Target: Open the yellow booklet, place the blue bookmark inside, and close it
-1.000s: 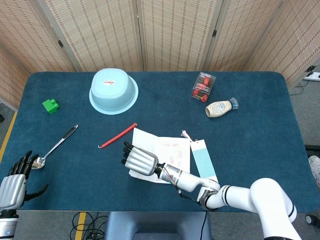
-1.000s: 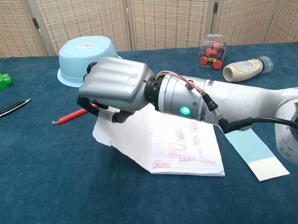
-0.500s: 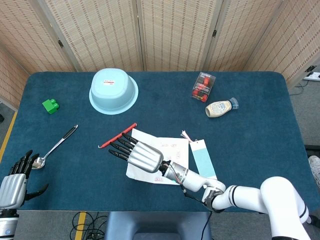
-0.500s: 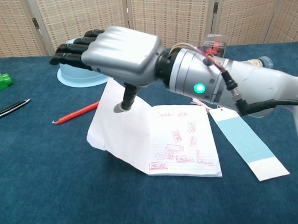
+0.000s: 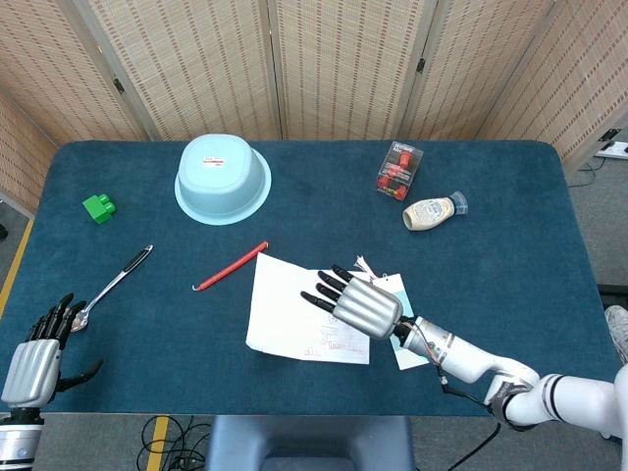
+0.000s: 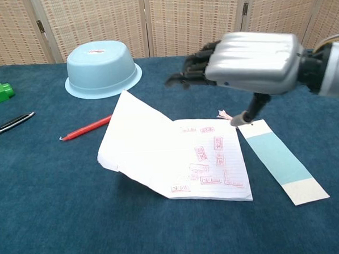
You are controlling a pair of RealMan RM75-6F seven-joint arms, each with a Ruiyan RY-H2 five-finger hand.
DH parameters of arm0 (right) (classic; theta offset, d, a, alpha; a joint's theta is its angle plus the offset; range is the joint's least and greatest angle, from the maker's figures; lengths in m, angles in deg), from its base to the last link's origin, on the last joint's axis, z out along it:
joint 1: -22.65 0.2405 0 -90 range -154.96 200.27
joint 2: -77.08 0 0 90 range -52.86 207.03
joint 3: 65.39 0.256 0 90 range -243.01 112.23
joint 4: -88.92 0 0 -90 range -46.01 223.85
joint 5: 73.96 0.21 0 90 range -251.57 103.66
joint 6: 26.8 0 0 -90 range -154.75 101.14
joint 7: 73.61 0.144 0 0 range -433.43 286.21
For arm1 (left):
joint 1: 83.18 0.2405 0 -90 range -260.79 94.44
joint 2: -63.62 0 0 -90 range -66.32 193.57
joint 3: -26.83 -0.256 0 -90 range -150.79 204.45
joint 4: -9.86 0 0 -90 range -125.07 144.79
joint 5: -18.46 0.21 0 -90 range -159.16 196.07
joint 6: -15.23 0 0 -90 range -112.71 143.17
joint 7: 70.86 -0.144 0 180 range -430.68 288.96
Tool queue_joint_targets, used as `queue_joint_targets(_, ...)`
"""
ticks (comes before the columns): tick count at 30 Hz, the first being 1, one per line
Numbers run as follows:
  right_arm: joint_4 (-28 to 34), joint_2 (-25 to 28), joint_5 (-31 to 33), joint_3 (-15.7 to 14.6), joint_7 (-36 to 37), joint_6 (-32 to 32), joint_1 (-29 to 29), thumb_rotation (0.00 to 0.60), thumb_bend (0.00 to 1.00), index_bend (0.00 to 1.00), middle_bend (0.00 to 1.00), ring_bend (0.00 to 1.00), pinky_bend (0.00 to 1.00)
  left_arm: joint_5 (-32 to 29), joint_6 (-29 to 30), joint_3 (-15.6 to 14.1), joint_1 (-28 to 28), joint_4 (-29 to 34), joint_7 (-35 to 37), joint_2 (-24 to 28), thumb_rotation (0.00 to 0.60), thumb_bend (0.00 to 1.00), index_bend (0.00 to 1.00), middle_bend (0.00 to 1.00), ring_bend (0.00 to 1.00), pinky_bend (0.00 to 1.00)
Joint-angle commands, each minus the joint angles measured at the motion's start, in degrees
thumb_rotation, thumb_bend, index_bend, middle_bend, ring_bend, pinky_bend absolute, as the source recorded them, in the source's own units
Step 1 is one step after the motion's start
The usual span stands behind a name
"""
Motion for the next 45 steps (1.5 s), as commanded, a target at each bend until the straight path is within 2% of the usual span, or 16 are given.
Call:
queue_joint_targets(1,-0.2,2.6,-2.7,-3.1,-0.7,0.8,-1.4,0.6,0.07,0.12,0.26,0.16,0.25,0.1,0.1,0.1,-0.1,0.3,-0.2,0.0,0.6,0.23,0.12,0.04,0.09,0.17)
queue_joint_targets(8,-4.7,4.3,-8.8,-7.8,0.6,1.7,-1.5,0.6,0.07,0.15,0.26,0.16,0.24,0.3,-0.4,-0.1,-0.4,1.1,-0.8,0.3,0.6,0.23,0.12,0.04,0.09,0.17)
queue_joint_targets(14,-11.3,2.5,-13.3,-9.9,4.2,-1.0,-1.8,0.6,0.07,0.14,0.24,0.13,0.16,0.3,-0.6,-0.4,-0.3,1.3,-0.1,0.5,0.6,0.23,0.12,0.04,0.09,0.17)
queue_joint_targets(25,-24.4,-4.6,-15.6,-11.2,12.6,-8.5,-4.8,0.6,0.07,0.16,0.21,0.09,0.1,0.7,-0.9,-0.7,-0.5,1.9,0.9,0.8,0.6,0.23,0.12,0.04,0.09,0.17)
queue_joint_targets(33,-28.9,-7.5,-14.8,-12.0,14.4,-10.6,-7.8,0.6,0.08,0.18,0.2,0.08,0.08,0.9,-1.8,-0.9,-1.1,2.5,1.2,0.8,0.6,0.23,0.12,0.04,0.09,0.17)
queue_joint_targets(45,-28.6,-7.1,-11.8,-12.0,15.2,-9.4,-10.3,0.6,0.4,0.19,0.17,0.06,0.08,1.2,-2.1,-1.0,-1.4,2.9,1.4,0.8,0.6,0.23,0.12,0.04,0.09,0.17)
